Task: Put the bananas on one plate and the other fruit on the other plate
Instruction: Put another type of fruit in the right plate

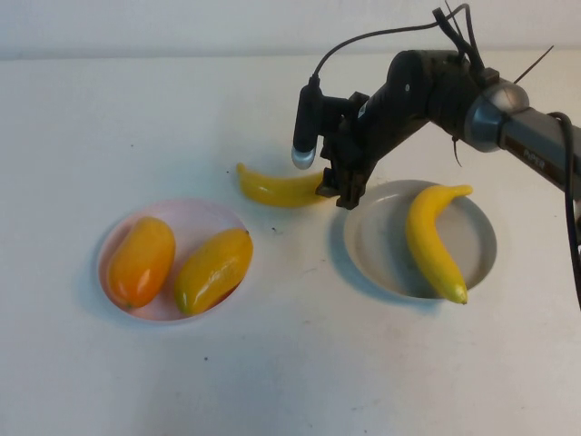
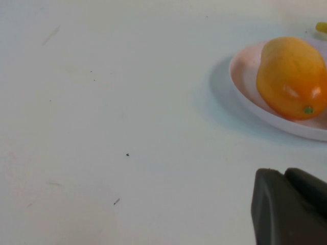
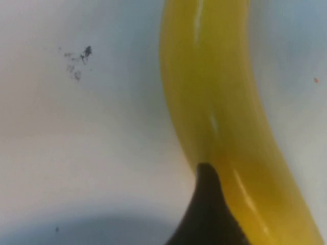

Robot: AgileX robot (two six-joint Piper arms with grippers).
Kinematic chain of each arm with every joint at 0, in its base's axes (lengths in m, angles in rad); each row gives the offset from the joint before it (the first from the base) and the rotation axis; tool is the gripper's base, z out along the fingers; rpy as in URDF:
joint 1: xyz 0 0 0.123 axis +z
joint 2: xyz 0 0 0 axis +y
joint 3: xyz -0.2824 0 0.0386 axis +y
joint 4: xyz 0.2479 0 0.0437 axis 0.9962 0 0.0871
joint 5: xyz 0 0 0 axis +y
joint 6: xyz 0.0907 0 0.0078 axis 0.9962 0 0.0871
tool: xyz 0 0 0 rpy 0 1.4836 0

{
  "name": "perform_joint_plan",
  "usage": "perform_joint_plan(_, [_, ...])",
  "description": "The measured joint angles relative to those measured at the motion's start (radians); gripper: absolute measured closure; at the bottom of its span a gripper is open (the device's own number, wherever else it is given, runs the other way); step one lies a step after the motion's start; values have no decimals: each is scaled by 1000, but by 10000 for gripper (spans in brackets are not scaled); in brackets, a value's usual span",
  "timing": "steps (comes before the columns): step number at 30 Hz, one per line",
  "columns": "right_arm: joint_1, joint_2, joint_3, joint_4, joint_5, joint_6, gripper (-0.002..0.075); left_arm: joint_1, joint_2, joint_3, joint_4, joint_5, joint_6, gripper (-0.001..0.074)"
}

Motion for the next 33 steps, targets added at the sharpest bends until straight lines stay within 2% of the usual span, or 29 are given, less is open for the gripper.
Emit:
perform_joint_plan(10, [-2,37,-7,0,-39,-29,295,0,0,0,0,0,0,733])
perform_joint_plan(20, [-3,55,-9,16,32,-33,298,0,0,0,0,0,0,733])
perform_joint_plan(28, [-3,56,-9,23,35,-33,402,0,0,0,0,0,0,733])
perform_joint_plan(33, [-3,56,-9,26,2,-33,402,0,0,0,0,0,0,733])
